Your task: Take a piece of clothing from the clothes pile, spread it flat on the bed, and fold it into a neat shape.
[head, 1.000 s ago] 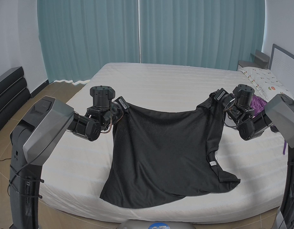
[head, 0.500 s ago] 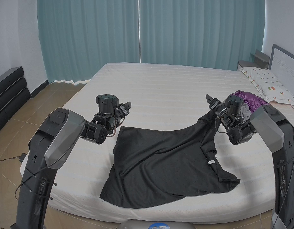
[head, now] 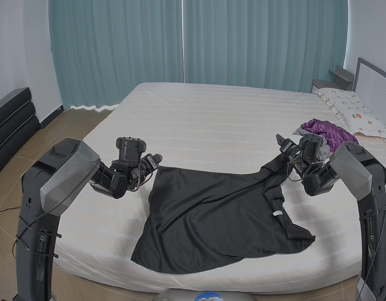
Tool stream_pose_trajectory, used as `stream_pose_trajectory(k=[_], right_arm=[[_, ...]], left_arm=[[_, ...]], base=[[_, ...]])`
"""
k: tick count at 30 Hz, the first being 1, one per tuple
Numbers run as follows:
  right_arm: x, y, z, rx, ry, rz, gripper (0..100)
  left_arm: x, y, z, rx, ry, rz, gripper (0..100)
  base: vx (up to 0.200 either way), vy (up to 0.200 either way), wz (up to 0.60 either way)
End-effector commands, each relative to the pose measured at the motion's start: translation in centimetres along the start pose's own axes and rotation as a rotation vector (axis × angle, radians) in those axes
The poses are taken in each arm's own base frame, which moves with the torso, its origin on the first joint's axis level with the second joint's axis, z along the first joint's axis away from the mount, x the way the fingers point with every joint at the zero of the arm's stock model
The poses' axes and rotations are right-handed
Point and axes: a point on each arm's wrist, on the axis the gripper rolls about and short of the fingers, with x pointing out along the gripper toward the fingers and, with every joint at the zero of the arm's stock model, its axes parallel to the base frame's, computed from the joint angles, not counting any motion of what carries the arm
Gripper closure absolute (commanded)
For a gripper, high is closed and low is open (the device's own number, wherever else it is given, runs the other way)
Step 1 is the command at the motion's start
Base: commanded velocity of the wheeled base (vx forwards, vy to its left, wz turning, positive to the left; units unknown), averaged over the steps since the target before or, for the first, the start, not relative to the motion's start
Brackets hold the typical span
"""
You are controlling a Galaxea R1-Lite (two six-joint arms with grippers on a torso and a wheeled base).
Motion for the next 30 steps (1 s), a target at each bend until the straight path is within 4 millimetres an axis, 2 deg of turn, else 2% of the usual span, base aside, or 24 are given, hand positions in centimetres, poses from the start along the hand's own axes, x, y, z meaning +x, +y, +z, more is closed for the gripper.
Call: stream_pose_trajectory(k=[1,6,10,11,13,15,16,17,18,20,21,22,23,24,25,26,30], right_arm=[[-1.8,-1.7,-0.6,-0.003,0.095,-0.026,0],[-3.9,-1.9,-1.7,-0.025,0.255,-0.014,0],[-4.8,-1.2,0.4,0.015,0.228,0.002,0],[-4.8,-1.2,0.4,0.015,0.228,0.002,0],[-6.6,-0.1,2.4,0.092,0.206,0.013,0],[-7.2,0.0,2.8,0.109,0.208,0.008,0],[-8.2,0.1,2.9,0.118,0.218,0.003,0],[-9.4,-0.1,2.9,0.119,0.235,-0.006,0],[-9.4,-0.1,2.9,0.119,0.235,-0.006,0],[-11.7,-0.9,1.9,0.115,0.273,-0.012,0],[-11.9,-1.0,1.8,0.115,0.276,-0.01,0],[-13.0,-1.4,1.2,0.113,0.285,-0.012,0],[-13.0,-1.4,1.2,0.113,0.285,-0.012,0],[-14.1,-1.6,0.5,0.11,0.296,-0.007,0],[-14.1,-1.6,0.5,0.11,0.296,-0.007,0],[-15.2,-2.0,-0.1,0.11,0.308,-0.007,0],[-17.0,-2.3,-0.8,0.109,0.324,-0.001,0]], left_arm=[[-6.7,-0.8,2.4,-0.009,0.028,-0.031,0],[-9.3,0.3,1.7,-0.014,0.039,-0.027,0],[-11.7,1.2,0.7,-0.009,0.067,-0.015,0],[-11.7,1.2,0.7,-0.009,0.067,-0.015,0],[-13.7,2.0,-0.1,-0.007,0.104,-0.022,0],[-14.3,2.2,-0.3,-0.01,0.111,-0.029,0],[-14.9,2.4,-0.6,-0.026,0.115,-0.037,0],[-15.5,2.5,-1.3,-0.047,0.129,-0.04,0],[-15.5,2.5,-1.3,-0.047,0.129,-0.04,0],[-16.6,3.0,-2.3,-0.065,0.152,-0.038,0],[-16.7,3.1,-2.5,-0.066,0.155,-0.037,0],[-17.0,3.4,-3.1,-0.062,0.169,-0.032,0],[-17.0,3.4,-3.1,-0.062,0.169,-0.032,0],[-17.4,3.5,-3.9,-0.055,0.188,-0.033,0],[-17.4,3.5,-3.9,-0.055,0.188,-0.033,0],[-17.6,3.7,-4.5,-0.073,0.2,-0.032,0],[-17.9,3.7,-5.1,-0.116,0.211,-0.036,0]], base=[[0.0,0.0,0.0],[0.0,0.0,0.0],[0.0,0.0,0.0],[0.0,0.0,0.0],[0.0,0.0,0.0],[0.0,0.0,0.0],[0.0,0.0,0.0],[0.0,0.0,0.0],[0.0,0.0,0.0],[0.0,0.0,0.0],[0.0,0.0,0.0],[0.0,0.0,0.0],[0.0,0.0,0.0],[0.0,0.0,0.0],[0.0,0.0,0.0],[0.0,0.0,0.0],[0.0,0.0,0.0]])
